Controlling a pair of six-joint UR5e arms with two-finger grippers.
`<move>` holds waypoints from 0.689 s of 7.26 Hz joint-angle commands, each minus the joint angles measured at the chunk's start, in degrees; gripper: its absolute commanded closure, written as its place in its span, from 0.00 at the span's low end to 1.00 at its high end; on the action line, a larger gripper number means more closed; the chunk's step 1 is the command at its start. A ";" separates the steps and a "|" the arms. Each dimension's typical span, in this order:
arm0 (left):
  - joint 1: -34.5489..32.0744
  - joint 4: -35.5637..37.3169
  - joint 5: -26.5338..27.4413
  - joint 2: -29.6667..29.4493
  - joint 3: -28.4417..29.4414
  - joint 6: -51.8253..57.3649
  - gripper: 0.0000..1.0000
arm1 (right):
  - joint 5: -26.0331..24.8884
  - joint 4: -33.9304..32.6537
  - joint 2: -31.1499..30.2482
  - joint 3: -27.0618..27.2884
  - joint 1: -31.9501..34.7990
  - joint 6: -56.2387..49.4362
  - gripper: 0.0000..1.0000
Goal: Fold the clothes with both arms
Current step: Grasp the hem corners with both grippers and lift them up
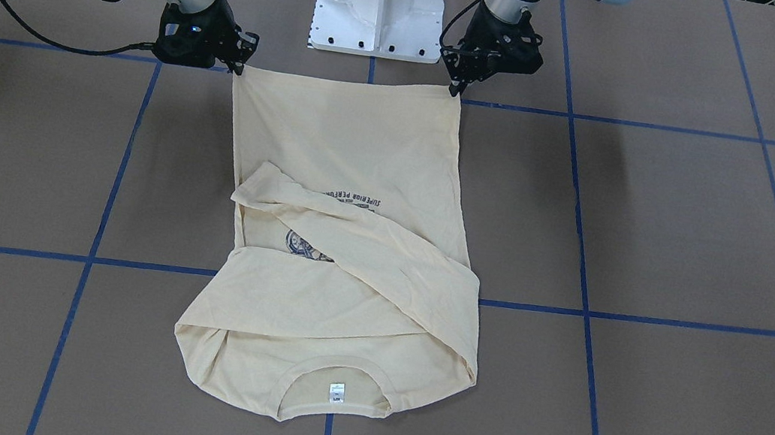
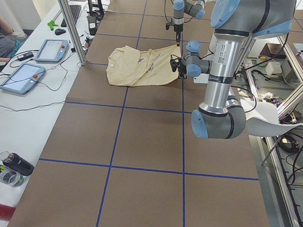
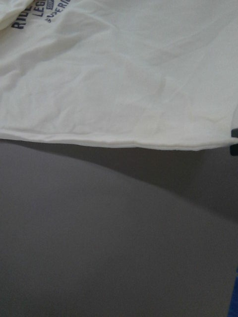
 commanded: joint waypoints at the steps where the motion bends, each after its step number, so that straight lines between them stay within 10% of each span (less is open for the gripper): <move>1: 3.72 0.02 -1.27 0.09 -0.58 -0.03 1.00 | 4.91 0.35 -0.99 0.70 -1.26 5.27 1.00; 5: 0.79 -0.24 -6.45 0.01 -6.30 0.49 1.00 | 10.03 0.62 2.51 0.44 6.94 4.60 1.00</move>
